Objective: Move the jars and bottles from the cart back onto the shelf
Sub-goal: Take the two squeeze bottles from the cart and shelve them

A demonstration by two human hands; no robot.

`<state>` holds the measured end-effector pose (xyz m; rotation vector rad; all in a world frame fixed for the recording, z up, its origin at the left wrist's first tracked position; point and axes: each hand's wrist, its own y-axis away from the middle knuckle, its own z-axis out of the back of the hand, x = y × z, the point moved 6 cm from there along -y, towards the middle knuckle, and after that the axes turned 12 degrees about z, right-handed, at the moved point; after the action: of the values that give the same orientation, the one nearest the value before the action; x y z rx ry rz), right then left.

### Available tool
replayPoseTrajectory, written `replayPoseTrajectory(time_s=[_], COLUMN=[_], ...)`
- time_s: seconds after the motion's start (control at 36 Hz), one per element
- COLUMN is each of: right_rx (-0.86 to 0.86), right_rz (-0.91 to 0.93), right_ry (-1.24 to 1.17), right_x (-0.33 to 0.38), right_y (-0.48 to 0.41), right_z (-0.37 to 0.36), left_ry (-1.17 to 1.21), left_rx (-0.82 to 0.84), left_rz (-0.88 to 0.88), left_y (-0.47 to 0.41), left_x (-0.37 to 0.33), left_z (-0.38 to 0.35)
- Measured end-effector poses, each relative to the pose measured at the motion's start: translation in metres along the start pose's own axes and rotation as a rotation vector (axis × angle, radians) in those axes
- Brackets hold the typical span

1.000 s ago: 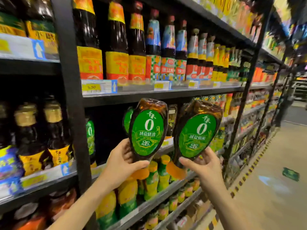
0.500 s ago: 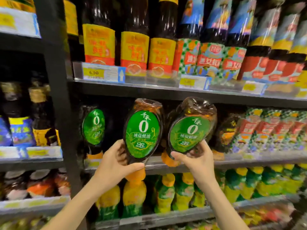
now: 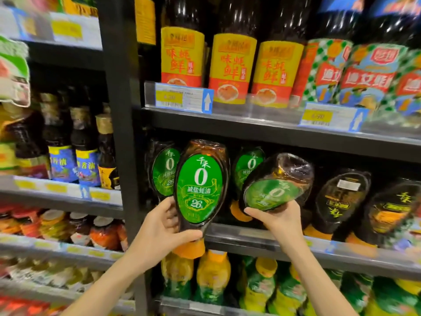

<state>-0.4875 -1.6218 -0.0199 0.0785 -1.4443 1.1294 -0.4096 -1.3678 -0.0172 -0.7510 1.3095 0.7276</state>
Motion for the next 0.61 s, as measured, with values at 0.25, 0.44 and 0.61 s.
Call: replayPoseTrajectory(time_s=[0.25, 0.44, 0.61], right_rx=[0.134, 0.224, 0.198], right_rz=[0.044, -0.034, -0.049], right_ry=[0.151, 0.21, 0.21], right_x=[-0.013, -0.019, -0.019], right_y=[-0.011, -0.02, -0.025], right_z=[-0.014, -0.024, -0.025], left_ry=[0.03, 0.037, 0.023], left_rx=[-0.006, 0.001, -0.018], left_rz=[0.01, 0.011, 0.018], left_y=[-0.011, -0.02, -0.031], left_x=[0.008, 0.007, 0.013], left_z=[0.004, 0.006, 0.005])
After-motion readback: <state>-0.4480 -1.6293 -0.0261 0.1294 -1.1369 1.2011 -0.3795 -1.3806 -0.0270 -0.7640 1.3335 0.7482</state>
